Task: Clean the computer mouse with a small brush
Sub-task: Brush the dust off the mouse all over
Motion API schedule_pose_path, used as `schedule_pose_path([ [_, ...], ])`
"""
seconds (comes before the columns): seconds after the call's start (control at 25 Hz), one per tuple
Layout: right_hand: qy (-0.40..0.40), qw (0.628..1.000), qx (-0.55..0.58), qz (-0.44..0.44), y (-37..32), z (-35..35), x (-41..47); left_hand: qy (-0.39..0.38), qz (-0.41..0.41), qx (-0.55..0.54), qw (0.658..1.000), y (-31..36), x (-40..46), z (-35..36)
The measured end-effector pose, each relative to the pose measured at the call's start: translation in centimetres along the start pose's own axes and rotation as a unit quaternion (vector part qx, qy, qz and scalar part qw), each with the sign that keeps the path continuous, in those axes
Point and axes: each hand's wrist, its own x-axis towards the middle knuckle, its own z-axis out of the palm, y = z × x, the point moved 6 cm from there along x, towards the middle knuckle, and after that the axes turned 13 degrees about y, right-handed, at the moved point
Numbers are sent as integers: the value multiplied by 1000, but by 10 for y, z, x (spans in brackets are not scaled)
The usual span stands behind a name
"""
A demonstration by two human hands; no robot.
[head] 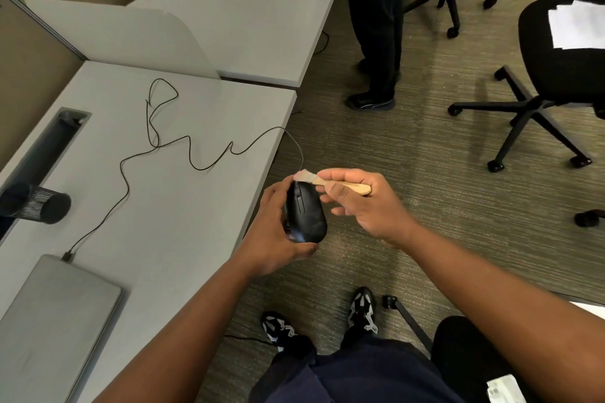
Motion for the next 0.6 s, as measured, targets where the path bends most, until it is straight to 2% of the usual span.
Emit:
schedule_pose_path([
  [0.12, 19, 987, -125, -99, -15, -3, 2, 9, 6, 12, 1000, 0, 0, 0],
  [0.28, -7, 955, -232, -187, -32, 2, -2, 24, 13, 26, 999, -2, 0, -1],
  [0.44, -58, 942, -267, -197, -42, 3, -6, 39, 10, 28, 999, -2, -1, -2],
  [0.6, -106, 935, -295, -167, -43, -4, -6, 43, 6, 32, 999, -2, -3, -6],
])
